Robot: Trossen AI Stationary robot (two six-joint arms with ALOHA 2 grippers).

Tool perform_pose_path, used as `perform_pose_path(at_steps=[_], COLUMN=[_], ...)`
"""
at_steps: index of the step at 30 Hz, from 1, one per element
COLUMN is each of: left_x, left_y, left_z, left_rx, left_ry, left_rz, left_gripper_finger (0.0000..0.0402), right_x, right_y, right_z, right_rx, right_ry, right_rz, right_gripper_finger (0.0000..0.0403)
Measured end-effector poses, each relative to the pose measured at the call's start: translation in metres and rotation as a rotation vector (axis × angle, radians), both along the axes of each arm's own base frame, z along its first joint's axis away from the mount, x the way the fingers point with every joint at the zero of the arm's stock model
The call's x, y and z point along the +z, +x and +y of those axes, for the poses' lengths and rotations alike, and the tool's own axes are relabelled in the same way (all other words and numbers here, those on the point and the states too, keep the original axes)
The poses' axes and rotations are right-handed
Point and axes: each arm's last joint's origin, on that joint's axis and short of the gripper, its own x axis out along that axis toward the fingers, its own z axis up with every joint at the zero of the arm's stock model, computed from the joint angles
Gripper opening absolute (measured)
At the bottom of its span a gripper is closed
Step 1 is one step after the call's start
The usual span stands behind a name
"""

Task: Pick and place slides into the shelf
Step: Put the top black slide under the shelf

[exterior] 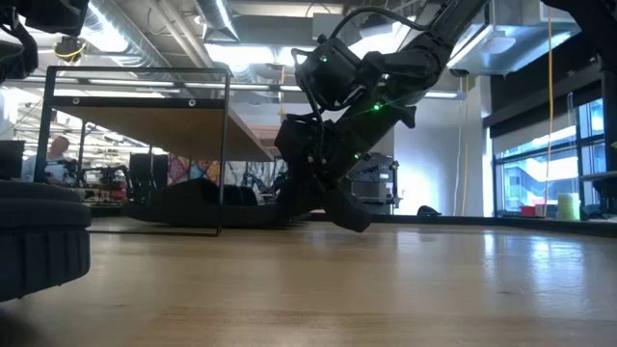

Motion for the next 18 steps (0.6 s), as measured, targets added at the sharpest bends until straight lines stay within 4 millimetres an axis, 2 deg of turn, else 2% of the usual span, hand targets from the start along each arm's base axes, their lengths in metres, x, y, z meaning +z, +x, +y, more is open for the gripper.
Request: perform_pose_path(at_steps=[11,18], left_x=[0.0000,0.0000], left_y=[0.0000,0.0000], left_z=[0.0000,0.0000], left_rx=[0.002,0.002], left_ry=[-0.004,-0.004], left_rz=[0.000,0.001], left_gripper_finger=[0.0217,0.0217], right_x=[0.0000,-0.0013], right_y=[-0.0002,-0.0019], right_z=[0.0002,0.0034], right_rx=[-0.024,-0.023], right_ry=[0.025,0.029], right_rz=[-0.009,0.015], right_gripper_finger=[0.0081,0.0126])
